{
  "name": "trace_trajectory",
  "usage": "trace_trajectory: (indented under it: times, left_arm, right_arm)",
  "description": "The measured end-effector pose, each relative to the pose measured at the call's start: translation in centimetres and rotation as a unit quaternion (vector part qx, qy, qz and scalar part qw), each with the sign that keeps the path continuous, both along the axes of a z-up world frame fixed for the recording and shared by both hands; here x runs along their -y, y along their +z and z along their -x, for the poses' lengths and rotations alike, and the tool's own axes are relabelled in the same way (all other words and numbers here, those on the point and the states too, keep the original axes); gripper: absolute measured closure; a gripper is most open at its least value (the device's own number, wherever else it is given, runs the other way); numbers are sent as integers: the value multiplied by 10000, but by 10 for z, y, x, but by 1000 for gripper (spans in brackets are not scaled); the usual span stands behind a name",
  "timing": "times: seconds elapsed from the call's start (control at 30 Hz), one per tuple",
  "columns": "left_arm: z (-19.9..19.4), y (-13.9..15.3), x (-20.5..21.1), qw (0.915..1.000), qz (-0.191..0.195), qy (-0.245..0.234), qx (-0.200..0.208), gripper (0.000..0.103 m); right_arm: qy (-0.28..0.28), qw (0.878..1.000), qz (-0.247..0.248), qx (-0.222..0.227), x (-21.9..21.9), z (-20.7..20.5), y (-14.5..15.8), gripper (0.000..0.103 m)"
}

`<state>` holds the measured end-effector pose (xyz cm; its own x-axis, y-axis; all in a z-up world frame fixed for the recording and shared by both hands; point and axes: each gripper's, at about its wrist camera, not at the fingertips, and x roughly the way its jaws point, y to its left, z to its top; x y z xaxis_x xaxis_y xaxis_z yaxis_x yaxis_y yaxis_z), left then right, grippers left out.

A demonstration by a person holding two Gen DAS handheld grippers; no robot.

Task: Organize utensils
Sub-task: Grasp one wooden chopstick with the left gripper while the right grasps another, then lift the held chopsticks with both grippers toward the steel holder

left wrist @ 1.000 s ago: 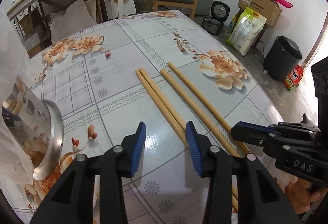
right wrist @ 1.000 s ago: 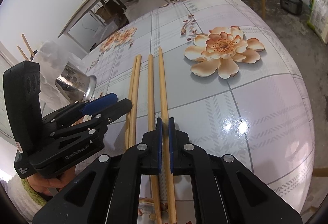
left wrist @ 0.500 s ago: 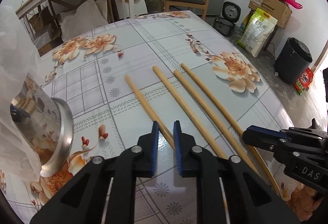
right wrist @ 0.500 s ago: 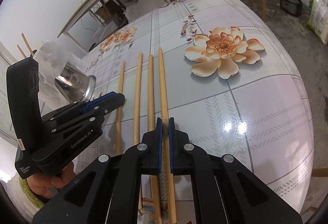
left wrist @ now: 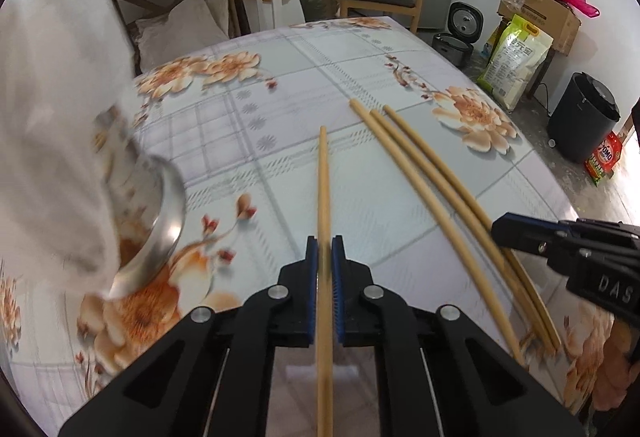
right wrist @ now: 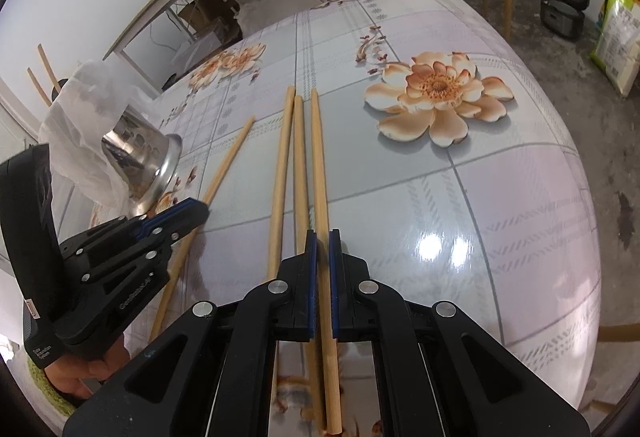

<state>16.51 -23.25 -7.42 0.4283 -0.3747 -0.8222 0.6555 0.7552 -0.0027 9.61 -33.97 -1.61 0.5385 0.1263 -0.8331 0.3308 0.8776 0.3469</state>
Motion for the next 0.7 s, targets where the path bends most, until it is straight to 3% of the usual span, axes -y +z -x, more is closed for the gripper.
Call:
trace_trajectory:
  times: [0.5,0.57,0.63,0.7]
  left_arm:
    - [23,5,-65,9987,74,26,-505,96]
    - [22,10,-69,9986,152,-24,-505,91]
    - [18,16,-69,9986,198,-82,-489,79]
    - [15,19,-65,9986,149,-179,-470,77]
  right_arm:
    - [131,9996,-217,-158,-11,25,1,99]
    - [138,9995,-227,-165,-12,25,0,99]
    - [144,9995,-198,-182,-13,25,1,98]
    - [152,9995,-168,-211,-13,24,1,98]
